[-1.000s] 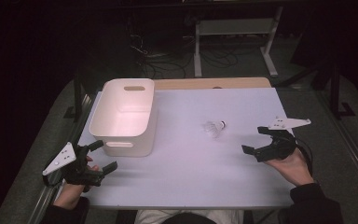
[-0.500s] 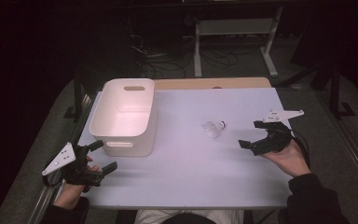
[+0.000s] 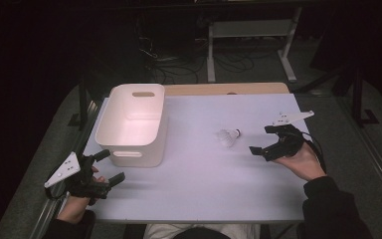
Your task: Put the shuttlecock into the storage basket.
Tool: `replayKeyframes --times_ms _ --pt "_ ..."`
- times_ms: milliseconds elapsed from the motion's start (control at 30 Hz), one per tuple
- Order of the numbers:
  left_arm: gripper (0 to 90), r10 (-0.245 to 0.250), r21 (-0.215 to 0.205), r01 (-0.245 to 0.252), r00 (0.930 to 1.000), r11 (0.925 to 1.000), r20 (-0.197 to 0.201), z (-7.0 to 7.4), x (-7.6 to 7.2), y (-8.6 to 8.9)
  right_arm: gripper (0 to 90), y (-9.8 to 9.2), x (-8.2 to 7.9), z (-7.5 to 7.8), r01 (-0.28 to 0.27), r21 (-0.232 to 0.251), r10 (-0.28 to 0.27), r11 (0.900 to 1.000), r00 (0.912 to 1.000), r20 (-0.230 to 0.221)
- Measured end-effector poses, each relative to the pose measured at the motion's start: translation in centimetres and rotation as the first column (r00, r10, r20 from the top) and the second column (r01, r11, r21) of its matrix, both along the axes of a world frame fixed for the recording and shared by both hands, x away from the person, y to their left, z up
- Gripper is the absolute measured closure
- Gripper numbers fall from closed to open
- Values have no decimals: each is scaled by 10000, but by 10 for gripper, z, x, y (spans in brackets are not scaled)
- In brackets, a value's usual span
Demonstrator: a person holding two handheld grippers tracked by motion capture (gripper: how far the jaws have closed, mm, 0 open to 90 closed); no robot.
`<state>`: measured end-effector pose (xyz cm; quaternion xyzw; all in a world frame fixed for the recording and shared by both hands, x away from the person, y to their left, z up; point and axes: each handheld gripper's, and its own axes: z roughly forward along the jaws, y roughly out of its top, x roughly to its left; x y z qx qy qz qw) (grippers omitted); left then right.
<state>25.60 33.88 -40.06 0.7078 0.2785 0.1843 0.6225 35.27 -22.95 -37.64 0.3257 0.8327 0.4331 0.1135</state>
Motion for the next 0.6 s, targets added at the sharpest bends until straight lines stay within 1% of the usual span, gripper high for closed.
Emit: replayKeyframes --times_ms 200,267,433,500,567,600 --pt "0 -11 7 11 10000 10000 13 0 0 0 0 3 6 -1 -125 -38 125 9999 9999 -45" --pt "0 -34 11 34 10000 10000 16 0 0 0 0 3 10 -3 -111 -53 110 9999 9998 -150" --pt "0 52 -71 -52 10000 10000 44 0 0 1 0 5 17 -6 -183 -174 179 9997 9996 -237" --pt "0 59 -105 -58 10000 9999 58 0 0 1 0 6 19 -7 -264 -256 257 9993 9993 -272" --pt "0 50 -124 -49 10000 9999 60 0 0 1 34 8 21 -7 -471 -292 459 9985 9982 -393" --pt "0 44 -123 -43 10000 9999 65 0 0 1 35 9 21 -7 -561 -331 547 9979 9977 -410"
